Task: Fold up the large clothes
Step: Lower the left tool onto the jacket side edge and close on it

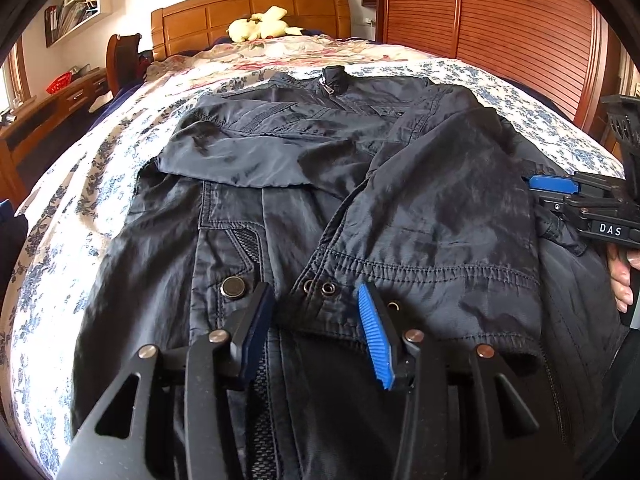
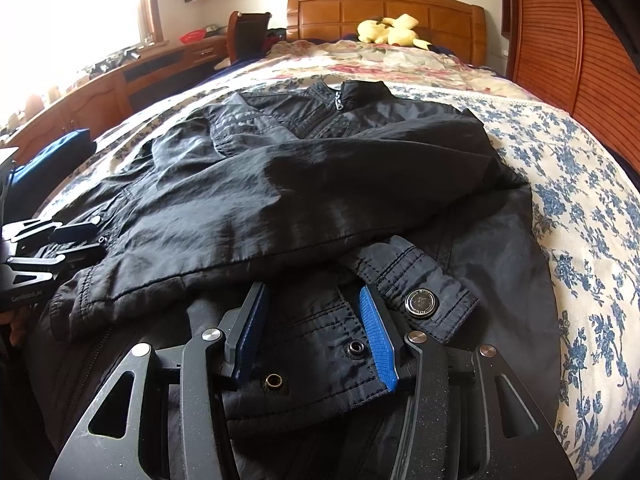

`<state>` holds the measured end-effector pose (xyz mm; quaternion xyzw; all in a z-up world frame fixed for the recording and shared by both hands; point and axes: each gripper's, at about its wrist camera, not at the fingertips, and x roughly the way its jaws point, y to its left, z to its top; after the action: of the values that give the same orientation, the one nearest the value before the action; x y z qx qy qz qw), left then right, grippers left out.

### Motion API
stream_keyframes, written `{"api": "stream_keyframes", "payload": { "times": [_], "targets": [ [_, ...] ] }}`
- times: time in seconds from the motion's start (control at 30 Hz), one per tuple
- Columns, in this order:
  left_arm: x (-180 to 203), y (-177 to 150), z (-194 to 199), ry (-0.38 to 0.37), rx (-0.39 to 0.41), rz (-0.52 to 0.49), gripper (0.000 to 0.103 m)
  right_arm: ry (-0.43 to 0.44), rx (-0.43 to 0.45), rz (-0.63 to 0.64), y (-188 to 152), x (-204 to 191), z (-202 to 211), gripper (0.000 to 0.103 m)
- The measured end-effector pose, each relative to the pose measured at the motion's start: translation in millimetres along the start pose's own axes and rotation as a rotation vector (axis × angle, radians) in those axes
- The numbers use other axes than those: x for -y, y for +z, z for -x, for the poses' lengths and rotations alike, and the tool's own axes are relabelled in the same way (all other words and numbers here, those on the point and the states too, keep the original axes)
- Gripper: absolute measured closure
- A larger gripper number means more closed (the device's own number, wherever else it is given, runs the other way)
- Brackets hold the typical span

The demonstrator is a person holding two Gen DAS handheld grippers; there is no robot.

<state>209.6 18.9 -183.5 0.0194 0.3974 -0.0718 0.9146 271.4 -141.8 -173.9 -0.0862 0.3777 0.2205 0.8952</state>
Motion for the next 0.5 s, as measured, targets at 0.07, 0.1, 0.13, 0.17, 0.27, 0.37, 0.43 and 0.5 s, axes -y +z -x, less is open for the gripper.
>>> {"api": "stream_keyframes", "payload": {
  "times": [0.07,0.1,0.13,0.17,0.27,0.37,0.43,0.5],
  "targets": [
    [-2.7,-0.5,0.5,-0.015,-0.001,0.014,0.060,0.000,0.003,0.009,-1.2,-1.0,0.6,0.055],
    [-4.0,-1.3,0.7,-0.019,0.000,0.021,0.060,0.001,0.004,0.010,-2.0,-1.4,1.0,0.055],
    [-4.8,-1.9,1.4,-0.021,0.000,0.027,0.060,0.002,0.005,0.008,-3.0,-1.1,1.7,0.054],
    [-5.1,-2.8,2.3,-0.020,0.000,0.033,0.060,0.003,0.006,0.005,-4.2,-0.5,2.7,0.054],
    [-3.8,-7.6,7.9,-0.010,0.007,0.045,0.060,0.004,0.015,-0.001,-7.8,1.4,7.4,0.054],
    [-1.0,-13.8,12.6,0.003,0.015,0.053,0.060,0.008,0.022,0.000,-11.7,2.9,12.4,0.054],
    [0.2,-14.5,13.2,0.011,0.014,0.058,0.060,0.013,0.029,0.004,-13.9,4.0,15.4,0.054],
    [0.2,-12.7,11.7,0.015,0.004,0.073,0.060,0.013,0.028,0.011,-14.2,3.6,16.7,0.054]
  ]
}}
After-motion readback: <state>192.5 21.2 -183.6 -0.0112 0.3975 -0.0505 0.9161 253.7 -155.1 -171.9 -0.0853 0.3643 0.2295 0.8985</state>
